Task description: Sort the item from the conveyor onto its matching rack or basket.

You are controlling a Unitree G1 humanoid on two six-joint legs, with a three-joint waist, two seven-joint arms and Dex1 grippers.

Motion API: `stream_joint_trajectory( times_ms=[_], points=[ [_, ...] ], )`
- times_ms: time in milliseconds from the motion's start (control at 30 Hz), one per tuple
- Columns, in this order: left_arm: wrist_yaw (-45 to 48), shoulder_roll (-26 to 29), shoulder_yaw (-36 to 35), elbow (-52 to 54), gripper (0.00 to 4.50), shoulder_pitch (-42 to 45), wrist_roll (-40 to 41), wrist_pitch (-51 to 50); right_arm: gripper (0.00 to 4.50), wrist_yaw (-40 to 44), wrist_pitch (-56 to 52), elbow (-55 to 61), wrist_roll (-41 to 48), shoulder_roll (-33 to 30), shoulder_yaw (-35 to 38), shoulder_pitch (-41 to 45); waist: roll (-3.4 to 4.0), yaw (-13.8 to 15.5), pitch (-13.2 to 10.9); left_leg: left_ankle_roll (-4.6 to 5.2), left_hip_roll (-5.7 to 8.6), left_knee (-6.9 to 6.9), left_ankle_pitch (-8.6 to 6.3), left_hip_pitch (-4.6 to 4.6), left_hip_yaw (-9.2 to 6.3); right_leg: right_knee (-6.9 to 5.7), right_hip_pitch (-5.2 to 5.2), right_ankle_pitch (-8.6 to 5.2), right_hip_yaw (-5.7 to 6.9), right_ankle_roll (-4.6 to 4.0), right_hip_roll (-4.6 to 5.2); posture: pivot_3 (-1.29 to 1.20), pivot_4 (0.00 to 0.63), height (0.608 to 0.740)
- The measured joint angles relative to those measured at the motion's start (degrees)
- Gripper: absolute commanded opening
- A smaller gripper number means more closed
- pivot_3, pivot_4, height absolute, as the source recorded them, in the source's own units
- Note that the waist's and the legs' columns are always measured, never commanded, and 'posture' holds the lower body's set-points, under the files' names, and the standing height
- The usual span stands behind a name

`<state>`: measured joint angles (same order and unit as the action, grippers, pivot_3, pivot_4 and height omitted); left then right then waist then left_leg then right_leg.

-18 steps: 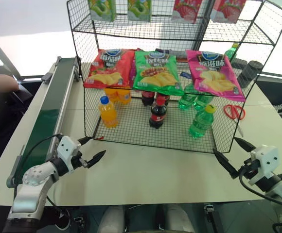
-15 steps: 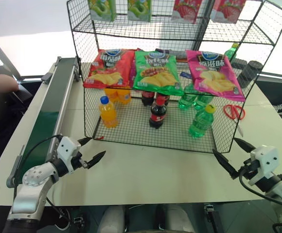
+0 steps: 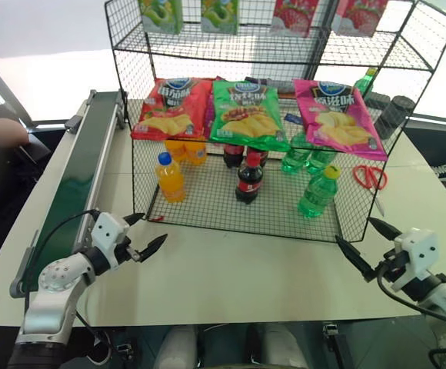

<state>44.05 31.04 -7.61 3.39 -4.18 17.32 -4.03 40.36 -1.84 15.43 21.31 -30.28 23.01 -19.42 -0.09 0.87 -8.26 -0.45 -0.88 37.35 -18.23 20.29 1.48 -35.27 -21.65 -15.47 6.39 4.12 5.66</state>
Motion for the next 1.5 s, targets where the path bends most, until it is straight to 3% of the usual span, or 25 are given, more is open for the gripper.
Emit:
stream_joint_trajectory(
  times_ms=[1500],
  points=[
    [-0.7,-2.5,1.8,-0.3,4.5,0.5,-2.1,1.0,4.43,0.4,0.5,-1.2,-0.5,0.0,-2.2,2.0,0.0,0.0,0.0,0.0,0.0,0.01,0.0,-0.01,0.0,-0.01,0.02,0.0,0.0,0.0,-0.01,0.0,0.15,0.724]
  ],
)
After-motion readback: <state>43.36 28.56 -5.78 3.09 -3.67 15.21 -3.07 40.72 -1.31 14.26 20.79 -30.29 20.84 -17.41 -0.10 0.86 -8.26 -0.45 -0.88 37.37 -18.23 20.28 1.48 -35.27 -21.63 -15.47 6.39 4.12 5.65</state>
